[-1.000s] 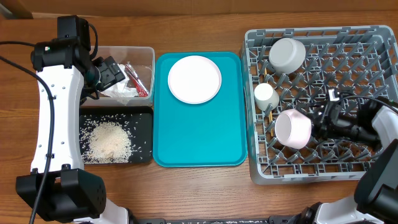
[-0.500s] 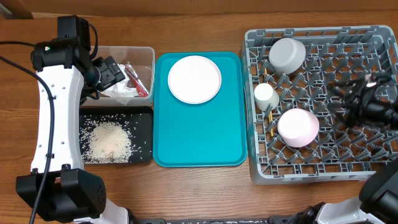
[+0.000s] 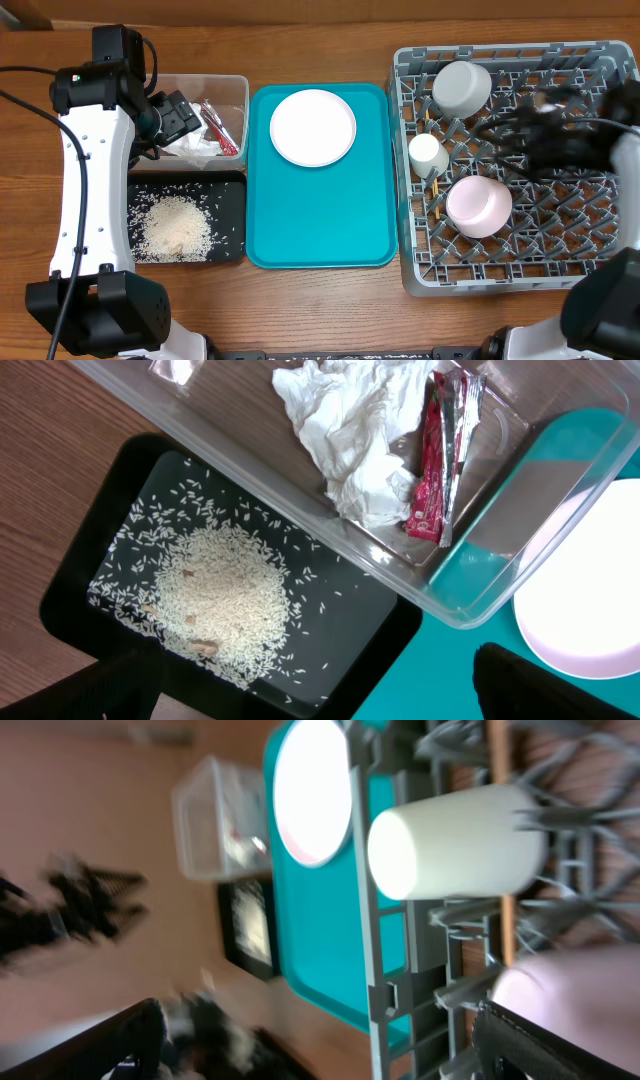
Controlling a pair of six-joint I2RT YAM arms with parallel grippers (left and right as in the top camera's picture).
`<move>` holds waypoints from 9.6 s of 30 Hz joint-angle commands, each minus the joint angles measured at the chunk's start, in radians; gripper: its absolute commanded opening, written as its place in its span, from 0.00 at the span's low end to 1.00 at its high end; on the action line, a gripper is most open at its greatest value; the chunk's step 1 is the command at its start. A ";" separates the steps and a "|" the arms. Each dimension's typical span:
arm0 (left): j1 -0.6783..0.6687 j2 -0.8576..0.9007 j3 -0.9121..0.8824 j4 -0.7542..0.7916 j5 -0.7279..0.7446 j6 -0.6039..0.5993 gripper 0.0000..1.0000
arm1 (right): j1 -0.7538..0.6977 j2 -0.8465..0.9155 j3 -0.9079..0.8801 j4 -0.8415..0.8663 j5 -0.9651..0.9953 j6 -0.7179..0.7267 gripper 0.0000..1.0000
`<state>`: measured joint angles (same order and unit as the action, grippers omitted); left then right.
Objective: Sort waste into correct bins and load items into the dishwasher
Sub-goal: 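Release the bowl and move the right gripper back to the tray, then grasp the edge of the pink plate with the right gripper, then lift the pink plate and carry it right into the dish rack, then stand the pink plate upright in the rack and release it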
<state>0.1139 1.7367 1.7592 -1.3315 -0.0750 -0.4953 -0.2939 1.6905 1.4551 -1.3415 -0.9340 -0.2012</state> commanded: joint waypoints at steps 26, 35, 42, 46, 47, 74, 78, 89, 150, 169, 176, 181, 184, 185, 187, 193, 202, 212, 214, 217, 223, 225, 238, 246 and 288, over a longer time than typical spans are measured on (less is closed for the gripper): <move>0.004 -0.003 0.022 0.001 -0.003 0.001 1.00 | 1.015 0.170 0.025 0.715 1.048 0.432 1.00; 0.004 -0.003 0.022 0.001 -0.003 0.001 1.00 | 1.015 0.356 0.024 0.824 0.981 0.430 1.00; 0.004 -0.003 0.022 0.001 -0.003 0.001 1.00 | 1.012 0.444 0.024 0.859 0.952 0.430 1.00; 0.004 -0.003 0.022 0.001 -0.003 0.001 1.00 | 1.013 0.446 0.024 0.813 0.856 0.430 1.00; 0.004 -0.003 0.022 0.001 -0.003 0.001 1.00 | 1.013 0.446 0.024 0.792 0.824 0.430 1.00; 0.004 -0.003 0.022 0.001 -0.003 0.001 1.00 | 1.084 0.431 0.034 0.602 0.271 0.283 1.00; 0.004 -0.003 0.022 0.001 -0.003 0.001 1.00 | 1.056 0.387 0.094 0.527 0.238 0.282 1.00; 0.004 -0.003 0.022 0.001 -0.003 0.001 1.00 | 1.016 0.266 0.241 0.248 0.938 0.386 1.00; 0.004 -0.003 0.022 0.001 -0.003 0.001 1.00 | 1.010 0.270 -0.145 0.665 0.898 0.464 0.66; 0.004 -0.003 0.022 0.001 -0.003 0.001 1.00 | 1.012 0.272 -0.224 0.695 0.941 0.491 0.53; 0.004 -0.003 0.022 0.001 -0.003 0.001 1.00 | 1.011 0.272 -0.224 0.695 0.975 0.491 0.15; 0.004 -0.003 0.022 0.001 -0.003 0.001 1.00 | 1.011 0.267 -0.192 0.695 1.064 0.490 0.04; 0.004 -0.003 0.022 0.001 -0.003 0.001 1.00 | 1.011 0.233 -0.112 0.632 1.132 0.490 0.04; 0.004 -0.003 0.022 0.001 -0.003 0.001 1.00 | 1.011 0.217 -0.078 0.603 1.155 0.490 0.04; 0.004 -0.003 0.022 0.001 -0.003 0.001 1.00 | 1.012 0.179 0.002 0.540 1.221 0.489 0.04; 0.004 -0.003 0.022 0.001 -0.003 0.001 1.00 | 1.011 0.072 0.223 0.337 1.629 0.486 0.04; 0.004 -0.003 0.022 0.001 -0.003 0.001 1.00 | 0.973 0.006 0.251 0.299 2.344 0.349 0.04; 0.004 -0.003 0.022 0.001 -0.003 0.001 1.00 | 0.703 0.009 0.247 0.229 2.195 0.350 0.04; 0.004 -0.003 0.022 0.001 -0.003 0.001 1.00 | 0.647 0.012 0.246 0.220 2.134 0.351 0.04; 0.004 -0.003 0.022 0.001 -0.003 0.001 1.00 | 0.576 0.025 0.246 0.203 2.090 0.351 0.04; 0.004 -0.003 0.022 0.001 -0.003 0.001 1.00 | 0.512 0.045 0.227 0.183 2.073 0.362 0.04; 0.004 -0.003 0.022 0.001 -0.003 0.001 1.00 | 0.496 0.045 0.198 0.188 2.073 0.362 0.04; 0.004 -0.003 0.022 0.001 -0.003 0.001 1.00 | 0.459 0.055 0.005 0.277 2.079 0.357 0.04; 0.004 -0.003 0.022 0.001 -0.003 0.001 1.00 | 0.463 0.055 0.005 0.318 1.975 0.357 0.05; 0.004 -0.003 0.022 0.001 -0.003 0.001 1.00 | 0.508 -0.106 0.181 0.308 0.760 0.347 1.00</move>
<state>0.1139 1.7367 1.7592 -1.3315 -0.0750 -0.4953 0.2138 1.5944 1.6196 -1.0401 -0.1459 0.1429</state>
